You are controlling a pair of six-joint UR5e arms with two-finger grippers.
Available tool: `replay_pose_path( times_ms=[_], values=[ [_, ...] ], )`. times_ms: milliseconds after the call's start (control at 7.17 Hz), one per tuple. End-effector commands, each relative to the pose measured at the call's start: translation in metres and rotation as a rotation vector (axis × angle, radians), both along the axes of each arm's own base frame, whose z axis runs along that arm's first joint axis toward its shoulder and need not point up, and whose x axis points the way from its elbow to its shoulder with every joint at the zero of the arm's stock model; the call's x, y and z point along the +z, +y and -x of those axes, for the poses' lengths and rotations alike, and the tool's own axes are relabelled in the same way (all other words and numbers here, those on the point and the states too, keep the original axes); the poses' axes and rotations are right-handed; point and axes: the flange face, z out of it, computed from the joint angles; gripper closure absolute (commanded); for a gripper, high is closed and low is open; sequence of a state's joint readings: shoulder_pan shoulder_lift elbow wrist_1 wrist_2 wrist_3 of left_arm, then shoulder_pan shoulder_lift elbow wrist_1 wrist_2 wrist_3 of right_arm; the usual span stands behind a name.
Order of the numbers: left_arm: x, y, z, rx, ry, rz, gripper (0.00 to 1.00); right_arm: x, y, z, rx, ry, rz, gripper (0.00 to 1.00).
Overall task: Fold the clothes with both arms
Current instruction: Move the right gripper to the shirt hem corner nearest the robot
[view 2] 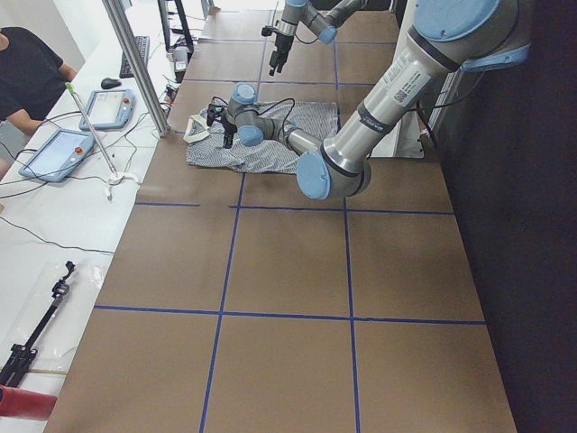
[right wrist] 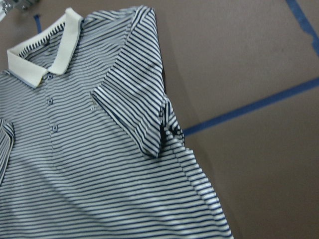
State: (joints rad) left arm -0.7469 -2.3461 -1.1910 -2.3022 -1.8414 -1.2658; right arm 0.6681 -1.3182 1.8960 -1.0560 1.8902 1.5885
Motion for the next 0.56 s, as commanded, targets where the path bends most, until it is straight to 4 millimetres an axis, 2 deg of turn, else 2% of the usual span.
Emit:
replay_pose_path(
  times_ms=[0, 139, 279, 418],
  values=[
    [0.01, 0.061, 0.046, 0.073, 0.094, 0.014, 0.31, 0.002, 0.09, 0.047, -0.062, -0.027, 0.121, 0.0],
    [0.005, 0.088, 0.071, 0.09, 0.132, -0.002, 0.31, 0.008, 0.145, 0.085, -0.018, 0.011, 0.103, 0.0],
    [0.013, 0.096, 0.077, 0.089, 0.143, 0.033, 0.31, 0.013, 0.19, 0.11, 0.038, 0.086, 0.109, 0.0],
    [0.019, 0.098, 0.072, 0.056, 0.175, 0.119, 0.36, 0.021, 0.224, 0.128, 0.067, 0.154, 0.12, 0.0]
  ],
)
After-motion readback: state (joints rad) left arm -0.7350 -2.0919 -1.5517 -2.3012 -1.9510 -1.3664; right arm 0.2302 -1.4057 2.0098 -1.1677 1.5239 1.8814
